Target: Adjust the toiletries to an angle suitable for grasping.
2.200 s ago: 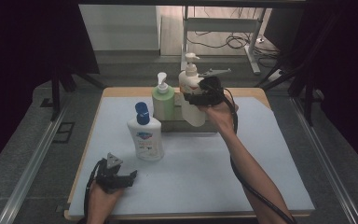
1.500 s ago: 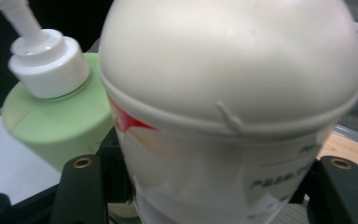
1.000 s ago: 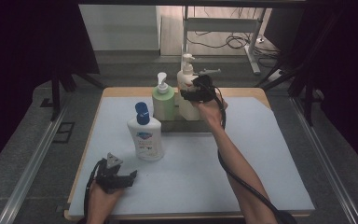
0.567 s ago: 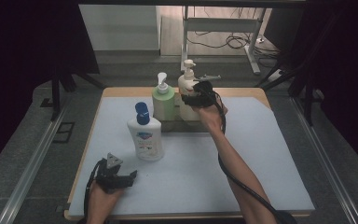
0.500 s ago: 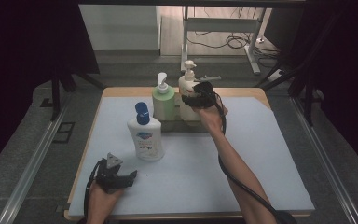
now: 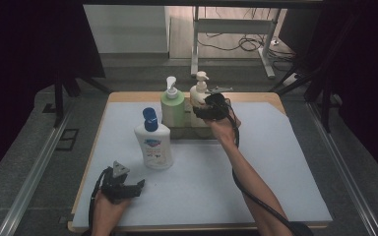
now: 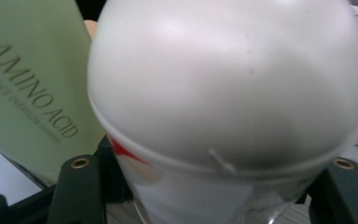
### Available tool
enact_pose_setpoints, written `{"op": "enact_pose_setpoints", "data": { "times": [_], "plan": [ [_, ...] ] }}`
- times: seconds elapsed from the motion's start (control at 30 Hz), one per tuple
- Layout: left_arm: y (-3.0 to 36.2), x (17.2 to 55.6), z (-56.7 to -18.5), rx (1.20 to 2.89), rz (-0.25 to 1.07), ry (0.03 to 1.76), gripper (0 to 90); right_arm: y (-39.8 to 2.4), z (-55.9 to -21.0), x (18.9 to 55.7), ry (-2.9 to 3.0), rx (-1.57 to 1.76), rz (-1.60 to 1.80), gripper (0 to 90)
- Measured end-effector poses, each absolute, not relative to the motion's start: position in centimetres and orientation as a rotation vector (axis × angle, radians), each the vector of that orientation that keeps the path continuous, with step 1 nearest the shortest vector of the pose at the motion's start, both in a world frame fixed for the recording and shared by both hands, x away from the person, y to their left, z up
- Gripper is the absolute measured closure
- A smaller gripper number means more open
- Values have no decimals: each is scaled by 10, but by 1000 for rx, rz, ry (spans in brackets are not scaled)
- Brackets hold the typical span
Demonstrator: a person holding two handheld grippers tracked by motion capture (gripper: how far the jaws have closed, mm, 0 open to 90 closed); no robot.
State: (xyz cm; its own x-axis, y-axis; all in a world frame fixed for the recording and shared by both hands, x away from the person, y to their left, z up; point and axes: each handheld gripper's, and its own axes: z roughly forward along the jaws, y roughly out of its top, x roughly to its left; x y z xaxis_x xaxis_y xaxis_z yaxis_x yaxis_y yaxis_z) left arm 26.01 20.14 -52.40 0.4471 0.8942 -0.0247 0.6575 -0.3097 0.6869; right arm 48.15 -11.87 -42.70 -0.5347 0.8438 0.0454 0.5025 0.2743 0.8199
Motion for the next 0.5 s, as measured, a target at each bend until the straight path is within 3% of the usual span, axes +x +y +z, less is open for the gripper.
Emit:
{"op": "enact_pose_setpoints", "data": {
  "times": [0.5],
  "plan": [
    [201,260,-524,2072,488,1292,148,-117,-432,470,2209,1220,1128,339]
  ]
}}
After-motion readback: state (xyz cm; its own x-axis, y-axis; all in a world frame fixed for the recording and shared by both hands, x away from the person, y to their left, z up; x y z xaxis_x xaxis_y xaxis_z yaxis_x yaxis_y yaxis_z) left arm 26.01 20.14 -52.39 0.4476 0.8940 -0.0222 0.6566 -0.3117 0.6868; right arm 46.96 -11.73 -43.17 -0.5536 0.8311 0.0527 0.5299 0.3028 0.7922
